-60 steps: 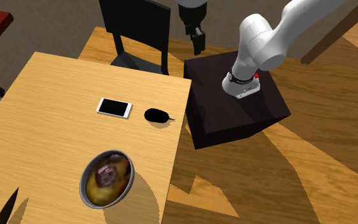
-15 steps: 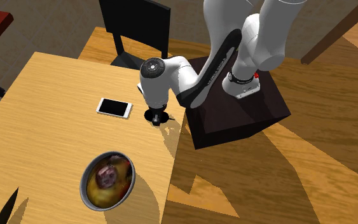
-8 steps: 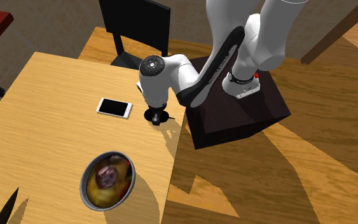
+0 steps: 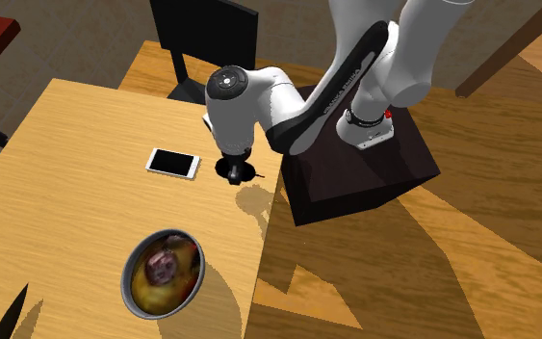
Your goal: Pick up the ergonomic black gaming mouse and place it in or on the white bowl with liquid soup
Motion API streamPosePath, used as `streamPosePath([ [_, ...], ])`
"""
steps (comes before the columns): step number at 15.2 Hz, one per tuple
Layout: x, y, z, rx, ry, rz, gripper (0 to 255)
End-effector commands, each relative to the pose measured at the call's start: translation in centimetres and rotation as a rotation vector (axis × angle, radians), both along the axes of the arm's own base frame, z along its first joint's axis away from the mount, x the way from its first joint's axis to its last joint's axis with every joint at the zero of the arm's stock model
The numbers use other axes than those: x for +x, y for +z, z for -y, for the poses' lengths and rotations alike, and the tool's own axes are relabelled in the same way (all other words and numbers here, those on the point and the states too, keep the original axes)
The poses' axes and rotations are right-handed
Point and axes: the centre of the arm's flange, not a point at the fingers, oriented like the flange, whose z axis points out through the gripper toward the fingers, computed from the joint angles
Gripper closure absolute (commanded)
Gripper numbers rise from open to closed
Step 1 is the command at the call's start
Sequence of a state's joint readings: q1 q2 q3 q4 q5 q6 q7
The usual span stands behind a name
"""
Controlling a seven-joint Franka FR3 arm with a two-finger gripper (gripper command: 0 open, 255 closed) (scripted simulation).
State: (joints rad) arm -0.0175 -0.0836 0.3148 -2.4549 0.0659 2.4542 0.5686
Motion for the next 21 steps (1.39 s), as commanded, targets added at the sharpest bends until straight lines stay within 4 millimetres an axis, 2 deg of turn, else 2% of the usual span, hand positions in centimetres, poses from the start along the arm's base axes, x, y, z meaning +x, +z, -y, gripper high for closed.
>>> streamPosePath([
  [1, 0.1, 1.2, 0.0, 0.000, 0.000, 0.000, 255],
  [21, 0.1, 11.7, 0.0, 0.000, 0.000, 0.000, 255],
])
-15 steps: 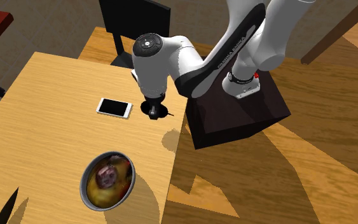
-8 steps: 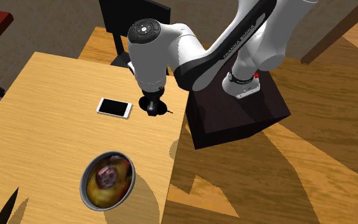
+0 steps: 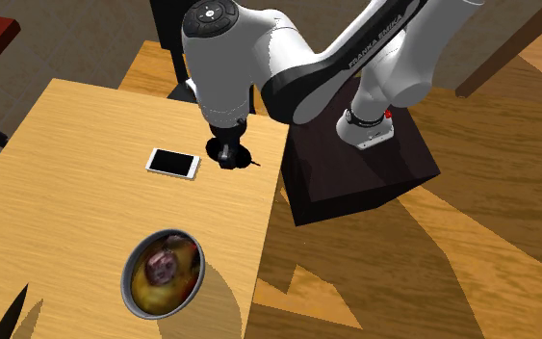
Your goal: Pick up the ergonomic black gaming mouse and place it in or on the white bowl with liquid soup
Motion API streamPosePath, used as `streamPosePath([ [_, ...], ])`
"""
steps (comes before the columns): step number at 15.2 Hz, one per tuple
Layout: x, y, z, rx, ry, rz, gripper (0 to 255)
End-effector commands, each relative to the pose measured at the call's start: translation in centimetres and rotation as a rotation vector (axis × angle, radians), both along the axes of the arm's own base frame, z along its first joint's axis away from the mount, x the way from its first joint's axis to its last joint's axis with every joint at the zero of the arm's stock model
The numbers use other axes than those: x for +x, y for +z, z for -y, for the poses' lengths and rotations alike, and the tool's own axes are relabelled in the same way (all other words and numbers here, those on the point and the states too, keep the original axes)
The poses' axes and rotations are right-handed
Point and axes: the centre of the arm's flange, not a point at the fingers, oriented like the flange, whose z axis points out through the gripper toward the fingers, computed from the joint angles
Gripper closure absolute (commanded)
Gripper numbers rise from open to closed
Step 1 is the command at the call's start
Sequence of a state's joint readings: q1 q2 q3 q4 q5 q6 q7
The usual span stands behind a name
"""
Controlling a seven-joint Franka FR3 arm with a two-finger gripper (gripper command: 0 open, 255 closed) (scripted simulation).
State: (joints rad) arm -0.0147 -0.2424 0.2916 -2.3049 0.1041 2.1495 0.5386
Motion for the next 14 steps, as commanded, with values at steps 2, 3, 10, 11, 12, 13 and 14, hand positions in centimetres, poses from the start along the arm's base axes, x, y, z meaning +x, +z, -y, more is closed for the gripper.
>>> streamPosePath([
  [2, 0.8, 0.8, -1.0, 0.000, 0.000, 0.000, 255],
  [3, 1.7, 0.8, -2.0, 0.000, 0.000, 0.000, 255],
  [10, 7.8, 0.7, -9.0, 0.000, 0.000, 0.000, 255],
  [11, 8.7, 0.6, -10.0, 0.000, 0.000, 0.000, 255],
  [12, 9.5, 0.6, -10.9, 0.000, 0.000, 0.000, 255],
  [13, 10.4, 0.6, -11.9, 0.000, 0.000, 0.000, 255],
  [14, 11.3, 0.6, -12.9, 0.000, 0.000, 0.000, 255],
])
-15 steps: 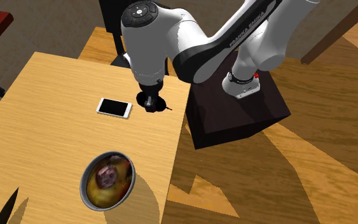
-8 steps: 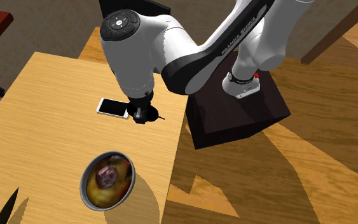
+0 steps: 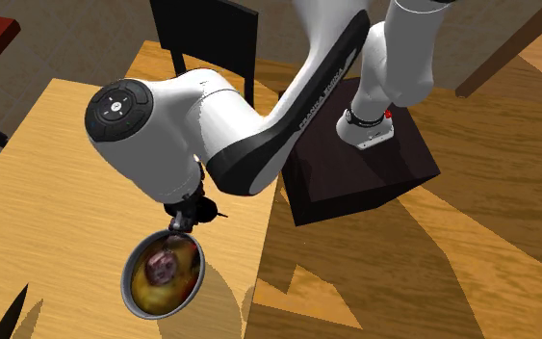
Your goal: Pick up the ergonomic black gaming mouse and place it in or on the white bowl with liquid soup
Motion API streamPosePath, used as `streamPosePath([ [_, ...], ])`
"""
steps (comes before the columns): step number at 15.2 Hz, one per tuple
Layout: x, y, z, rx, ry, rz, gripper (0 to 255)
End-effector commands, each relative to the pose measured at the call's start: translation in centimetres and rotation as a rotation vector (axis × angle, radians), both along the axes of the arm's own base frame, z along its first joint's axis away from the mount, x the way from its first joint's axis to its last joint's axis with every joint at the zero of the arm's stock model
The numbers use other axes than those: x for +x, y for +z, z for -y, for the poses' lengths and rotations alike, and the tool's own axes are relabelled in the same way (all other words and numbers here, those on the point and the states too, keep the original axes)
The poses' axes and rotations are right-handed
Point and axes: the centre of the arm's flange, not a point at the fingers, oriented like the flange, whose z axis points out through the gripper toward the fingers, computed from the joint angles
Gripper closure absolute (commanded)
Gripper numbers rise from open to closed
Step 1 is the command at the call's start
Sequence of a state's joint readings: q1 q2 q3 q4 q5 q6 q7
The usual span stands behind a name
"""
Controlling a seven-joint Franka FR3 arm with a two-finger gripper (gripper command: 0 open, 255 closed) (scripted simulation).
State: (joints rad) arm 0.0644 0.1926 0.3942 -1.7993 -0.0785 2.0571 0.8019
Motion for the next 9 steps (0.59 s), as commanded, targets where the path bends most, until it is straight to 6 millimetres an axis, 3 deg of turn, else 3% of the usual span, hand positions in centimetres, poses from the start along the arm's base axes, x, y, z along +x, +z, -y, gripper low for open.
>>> streamPosePath([
  [1, 1.9, -0.1, -2.0, 0.000, -0.002, 0.000, 255],
  [9, 8.8, -0.3, -9.9, 0.000, -0.002, 0.000, 255],
])
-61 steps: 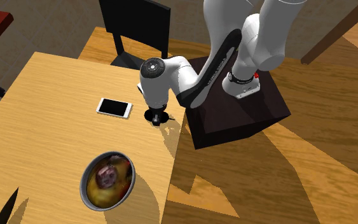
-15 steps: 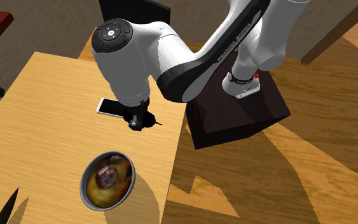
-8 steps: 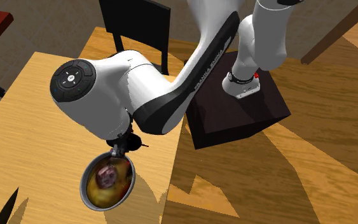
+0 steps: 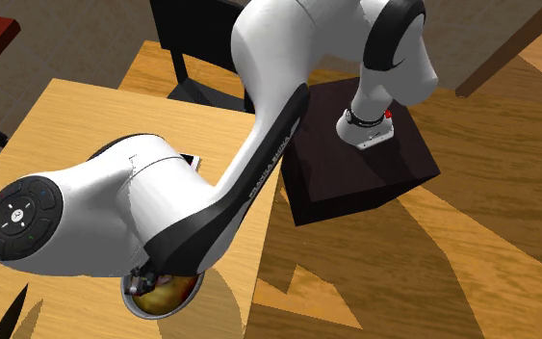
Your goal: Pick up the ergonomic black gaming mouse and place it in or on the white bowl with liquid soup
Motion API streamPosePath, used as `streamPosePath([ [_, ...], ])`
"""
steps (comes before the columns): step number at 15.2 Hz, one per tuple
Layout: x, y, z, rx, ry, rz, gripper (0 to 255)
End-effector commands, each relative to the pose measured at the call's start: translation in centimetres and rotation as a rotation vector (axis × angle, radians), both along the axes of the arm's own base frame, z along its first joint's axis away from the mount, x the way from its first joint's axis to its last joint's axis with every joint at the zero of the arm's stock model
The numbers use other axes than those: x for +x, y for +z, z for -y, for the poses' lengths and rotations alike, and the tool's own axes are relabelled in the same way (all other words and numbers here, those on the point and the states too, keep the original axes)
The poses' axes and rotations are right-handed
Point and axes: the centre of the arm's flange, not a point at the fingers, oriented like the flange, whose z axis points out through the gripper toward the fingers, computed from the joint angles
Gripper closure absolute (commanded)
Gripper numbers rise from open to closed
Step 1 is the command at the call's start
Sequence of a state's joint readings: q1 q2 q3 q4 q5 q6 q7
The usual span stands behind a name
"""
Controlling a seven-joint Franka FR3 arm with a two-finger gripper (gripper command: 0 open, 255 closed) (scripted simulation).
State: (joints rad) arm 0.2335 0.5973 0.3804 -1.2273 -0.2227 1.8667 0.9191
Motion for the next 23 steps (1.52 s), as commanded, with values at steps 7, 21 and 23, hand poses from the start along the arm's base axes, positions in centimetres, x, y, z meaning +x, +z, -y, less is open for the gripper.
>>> streamPosePath([
  [7, 3.1, -2.5, -3.5, -0.001, -0.003, 0.000, 255],
  [21, 3.1, -6.3, -3.5, -0.001, -0.003, 0.000, 255],
  [23, 3.1, -6.3, -3.5, -0.001, -0.003, 0.000, 0],
])
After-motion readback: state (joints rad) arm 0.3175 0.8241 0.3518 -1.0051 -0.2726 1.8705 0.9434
